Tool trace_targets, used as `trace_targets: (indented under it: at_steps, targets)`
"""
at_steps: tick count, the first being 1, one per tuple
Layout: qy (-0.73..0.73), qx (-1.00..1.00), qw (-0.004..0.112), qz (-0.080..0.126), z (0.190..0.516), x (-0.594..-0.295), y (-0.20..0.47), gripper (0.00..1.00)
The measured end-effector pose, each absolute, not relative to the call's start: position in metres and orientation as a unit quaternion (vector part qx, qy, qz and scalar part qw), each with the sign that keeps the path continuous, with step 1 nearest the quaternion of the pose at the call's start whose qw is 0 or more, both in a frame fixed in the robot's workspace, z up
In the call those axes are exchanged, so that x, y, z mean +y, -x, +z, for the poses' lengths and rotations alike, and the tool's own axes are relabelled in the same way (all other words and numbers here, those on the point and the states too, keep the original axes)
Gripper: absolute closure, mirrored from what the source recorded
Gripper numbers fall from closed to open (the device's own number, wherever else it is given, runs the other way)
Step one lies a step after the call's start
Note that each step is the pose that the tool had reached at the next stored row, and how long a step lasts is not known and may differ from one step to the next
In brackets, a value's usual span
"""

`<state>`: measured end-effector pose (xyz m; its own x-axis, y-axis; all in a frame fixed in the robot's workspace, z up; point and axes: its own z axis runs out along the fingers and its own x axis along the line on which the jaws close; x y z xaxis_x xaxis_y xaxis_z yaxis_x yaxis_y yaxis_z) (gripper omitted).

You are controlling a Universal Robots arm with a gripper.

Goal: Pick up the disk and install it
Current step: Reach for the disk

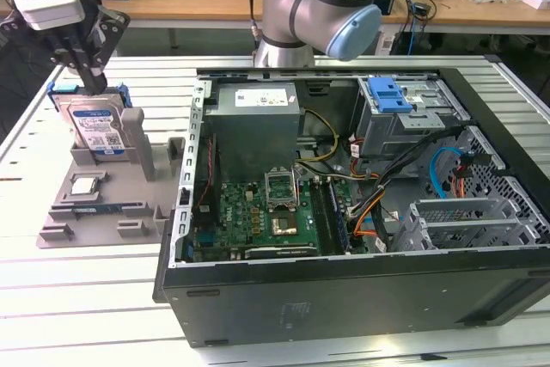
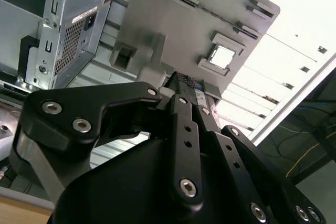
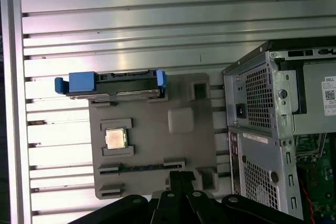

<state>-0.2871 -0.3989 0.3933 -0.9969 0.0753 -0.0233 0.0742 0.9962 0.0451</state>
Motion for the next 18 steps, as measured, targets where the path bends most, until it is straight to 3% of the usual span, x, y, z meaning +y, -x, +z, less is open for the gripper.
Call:
trace_targets:
  at_steps: [18]
  targets:
    - [-0.037, 0.999, 0.012, 0.022, 0.393, -0.399, 0.313, 0.89]
